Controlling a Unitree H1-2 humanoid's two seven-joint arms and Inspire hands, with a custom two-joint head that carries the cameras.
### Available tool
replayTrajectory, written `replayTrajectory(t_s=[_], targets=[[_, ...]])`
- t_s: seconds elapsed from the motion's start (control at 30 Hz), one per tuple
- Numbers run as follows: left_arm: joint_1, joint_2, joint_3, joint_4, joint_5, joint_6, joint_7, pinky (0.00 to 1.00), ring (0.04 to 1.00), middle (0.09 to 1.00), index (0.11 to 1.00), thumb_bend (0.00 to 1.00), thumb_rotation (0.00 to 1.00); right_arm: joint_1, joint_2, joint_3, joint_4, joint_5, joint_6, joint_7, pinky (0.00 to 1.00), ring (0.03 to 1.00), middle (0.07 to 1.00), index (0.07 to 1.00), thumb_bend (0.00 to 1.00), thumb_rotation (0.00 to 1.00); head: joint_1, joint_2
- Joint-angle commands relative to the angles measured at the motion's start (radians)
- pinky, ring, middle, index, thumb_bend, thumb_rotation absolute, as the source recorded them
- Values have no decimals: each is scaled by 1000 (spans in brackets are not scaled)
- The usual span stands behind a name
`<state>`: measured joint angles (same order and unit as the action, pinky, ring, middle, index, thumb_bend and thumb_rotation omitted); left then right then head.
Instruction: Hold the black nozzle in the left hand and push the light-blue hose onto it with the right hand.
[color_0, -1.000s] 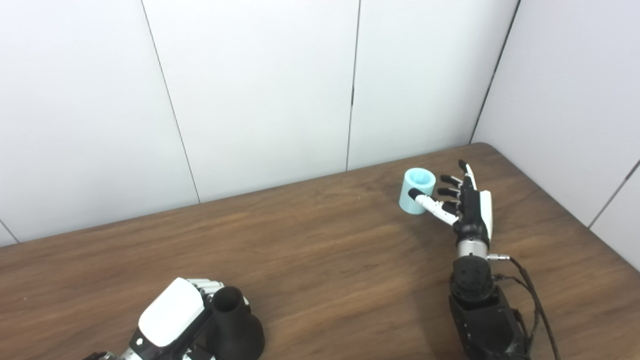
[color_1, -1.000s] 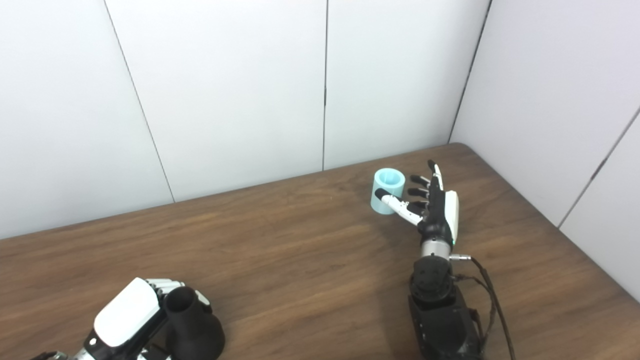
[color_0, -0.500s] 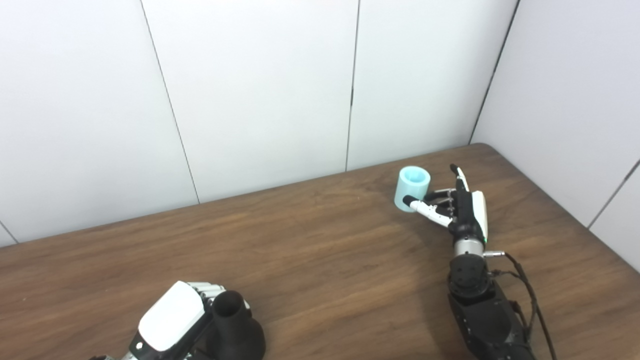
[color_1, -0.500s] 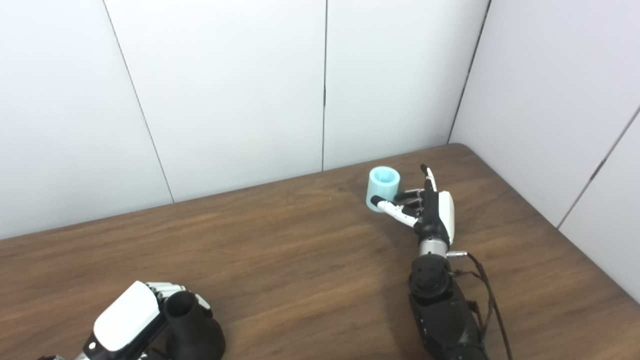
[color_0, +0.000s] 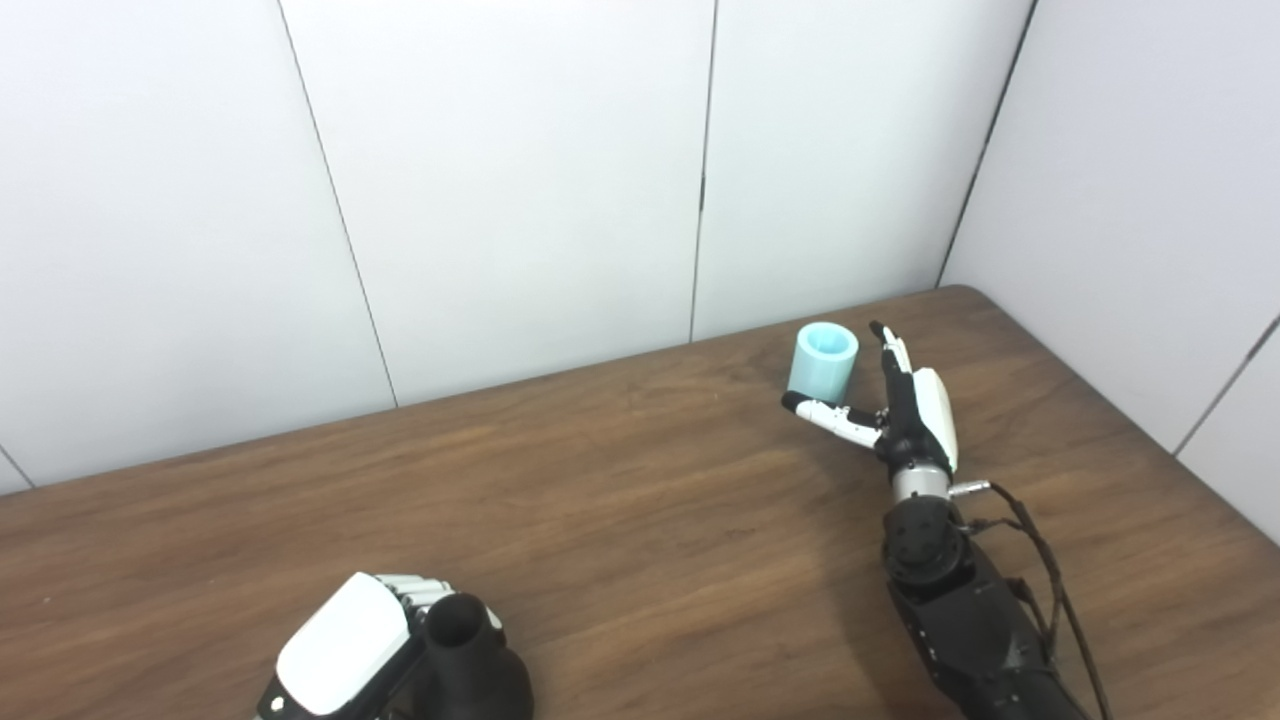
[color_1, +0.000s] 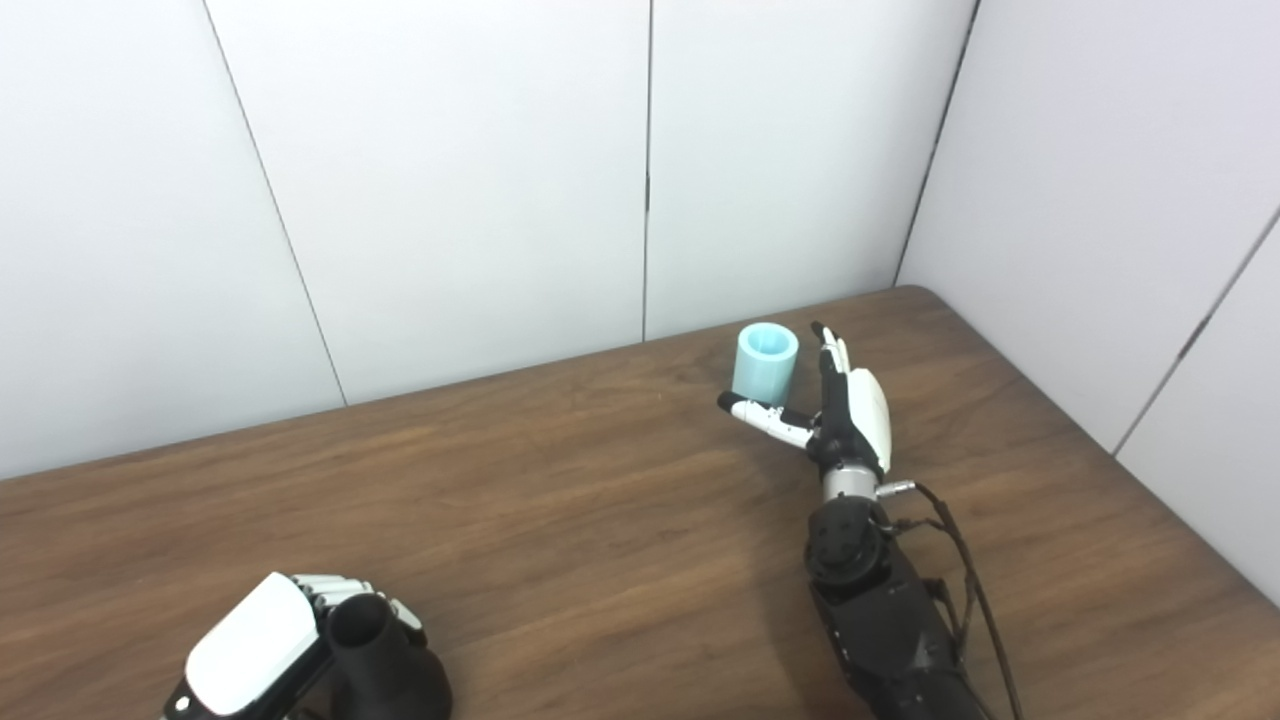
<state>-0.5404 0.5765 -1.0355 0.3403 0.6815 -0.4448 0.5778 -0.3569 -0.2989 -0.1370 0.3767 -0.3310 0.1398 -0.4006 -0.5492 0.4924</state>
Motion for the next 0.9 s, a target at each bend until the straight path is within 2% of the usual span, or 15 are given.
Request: replayTrajectory(t_s=[0.0,0.07,0.13,0.27,0.37,0.43,0.77,0.87], targets=[[108,-11,-51,35,-5,-25,-8,415,500,487,486,522,0,-19,-7,6,-10,-26,-23,-30,763,850,889,887,1000,464,-1,-1],[105,-12,-55,42,-1,-25,-2,416,500,487,485,522,0,-14,-3,2,-6,-35,-38,-58,710,796,820,840,1000,472,0,-3],[105,-13,-54,43,-3,-25,-2,413,500,488,485,522,0,-15,-5,6,1,-45,-27,-68,683,773,797,825,1000,501,0,-3],[103,-13,-56,51,-2,-25,0,409,500,490,482,522,0,-27,-11,8,13,-31,-22,-45,761,858,916,917,1000,529,-2,-4],[102,-11,-59,55,-2,-25,3,404,502,491,482,522,0,-38,-11,6,15,-14,-15,-26,772,883,962,954,1000,530,-5,-7],[102,-9,-61,58,-3,-25,4,409,505,491,481,522,0,-52,-10,-3,29,14,-23,-10,828,927,990,973,1000,519,-7,-6],[106,-6,-63,71,-5,-25,11,422,511,491,481,522,0,-116,-21,-18,136,82,-79,6,910,976,1000,993,1000,492,-9,-6],[106,-8,-64,80,-3,-25,17,427,513,491,482,522,0,-120,-27,-9,148,68,-78,-4,896,970,1000,994,1000,509,-10,-7]])
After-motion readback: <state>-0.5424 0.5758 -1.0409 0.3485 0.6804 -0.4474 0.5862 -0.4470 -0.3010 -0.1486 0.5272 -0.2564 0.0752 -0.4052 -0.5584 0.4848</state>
